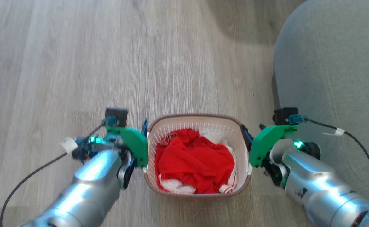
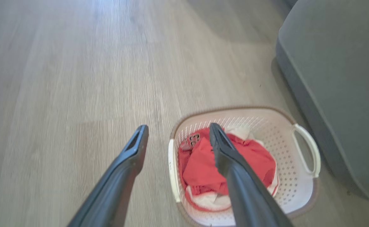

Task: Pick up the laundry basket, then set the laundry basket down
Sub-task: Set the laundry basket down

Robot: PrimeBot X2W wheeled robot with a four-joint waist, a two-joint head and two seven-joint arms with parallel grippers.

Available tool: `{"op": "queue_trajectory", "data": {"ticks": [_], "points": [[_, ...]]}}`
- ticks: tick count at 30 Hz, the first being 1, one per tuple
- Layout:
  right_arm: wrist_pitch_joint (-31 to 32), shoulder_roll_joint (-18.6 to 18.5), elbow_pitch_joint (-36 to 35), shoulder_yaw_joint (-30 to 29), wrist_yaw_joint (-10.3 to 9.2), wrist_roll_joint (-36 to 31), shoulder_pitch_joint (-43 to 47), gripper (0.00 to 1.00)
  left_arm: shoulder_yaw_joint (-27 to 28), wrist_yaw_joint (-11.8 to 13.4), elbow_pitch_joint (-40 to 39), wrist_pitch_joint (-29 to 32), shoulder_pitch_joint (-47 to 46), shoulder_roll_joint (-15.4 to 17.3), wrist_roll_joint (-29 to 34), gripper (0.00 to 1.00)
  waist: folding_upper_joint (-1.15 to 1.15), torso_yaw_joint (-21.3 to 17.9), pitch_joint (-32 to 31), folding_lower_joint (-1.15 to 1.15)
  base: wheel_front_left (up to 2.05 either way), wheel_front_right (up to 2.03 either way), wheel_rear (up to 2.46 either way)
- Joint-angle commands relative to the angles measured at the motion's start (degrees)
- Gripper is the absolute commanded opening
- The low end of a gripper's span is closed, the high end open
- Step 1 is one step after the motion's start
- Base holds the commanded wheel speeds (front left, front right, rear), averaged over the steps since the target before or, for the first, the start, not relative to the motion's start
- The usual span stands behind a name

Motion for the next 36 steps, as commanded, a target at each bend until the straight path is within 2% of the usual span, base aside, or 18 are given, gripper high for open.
{"op": "queue_trajectory", "data": {"ticks": [1,3,6,11,16,20,26,32,36], "points": [[-1.17,-0.78,-1.75,-1.01,0.41,-1.07,0.97,1.00,4.02,1.46,-3.99,-0.73,-1.36,2.48,2.75,1.00,-0.01,-0.23,-1.99,0.01,0.00,0.00,0.00],[-1.35,-2.03,-4.15,-4.76,0.41,-2.59,0.19,1.00,9.20,3.47,-10.25,-0.74,0.59,4.38,7.12,1.00,-0.01,-0.20,-2.56,0.01,0.00,0.00,0.00],[-1.38,-4.22,-9.41,-12.95,0.41,-8.35,0.77,1.00,17.30,5.92,-20.30,-0.75,5.08,6.58,14.94,1.00,-0.01,-0.02,-2.94,0.01,0.00,0.00,0.00],[-1.40,-6.13,-21.63,-30.97,0.41,-23.14,6.91,1.00,31.32,8.44,-36.09,-0.76,13.98,6.54,26.80,1.00,-0.01,0.62,-2.56,0.01,0.00,0.00,0.00],[-1.40,-3.82,-36.23,-44.69,0.41,-38.59,17.08,1.00,41.81,7.21,-48.05,-0.76,21.93,3.34,37.13,1.00,-0.01,1.49,-2.64,0.01,0.00,0.00,0.00],[-1.41,1.13,-47.97,-53.40,0.41,-46.77,25.94,1.00,48.85,4.55,-56.46,-0.76,27.74,0.57,44.09,1.00,-0.01,1.77,-3.50,0.01,0.00,0.00,0.00],[-1.41,3.15,-55.71,-55.90,0.41,-52.60,32.78,1.00,53.09,3.55,-62.71,-0.76,32.06,-0.57,47.71,1.00,-0.01,1.73,-4.37,0.01,0.00,0.00,0.00],[-1.41,3.57,-59.60,-55.94,0.41,-59.16,37.92,1.00,52.24,4.73,-64.12,-0.76,34.86,-0.67,45.80,1.00,-0.01,2.00,-5.12,0.01,0.00,0.00,0.00],[-1.41,3.65,-60.93,-57.83,0.41,-60.73,39.80,1.00,52.14,5.23,-63.61,-0.76,35.71,-0.67,45.29,1.00,-0.01,2.24,-5.62,0.01,0.00,0.00,0.00]]}}
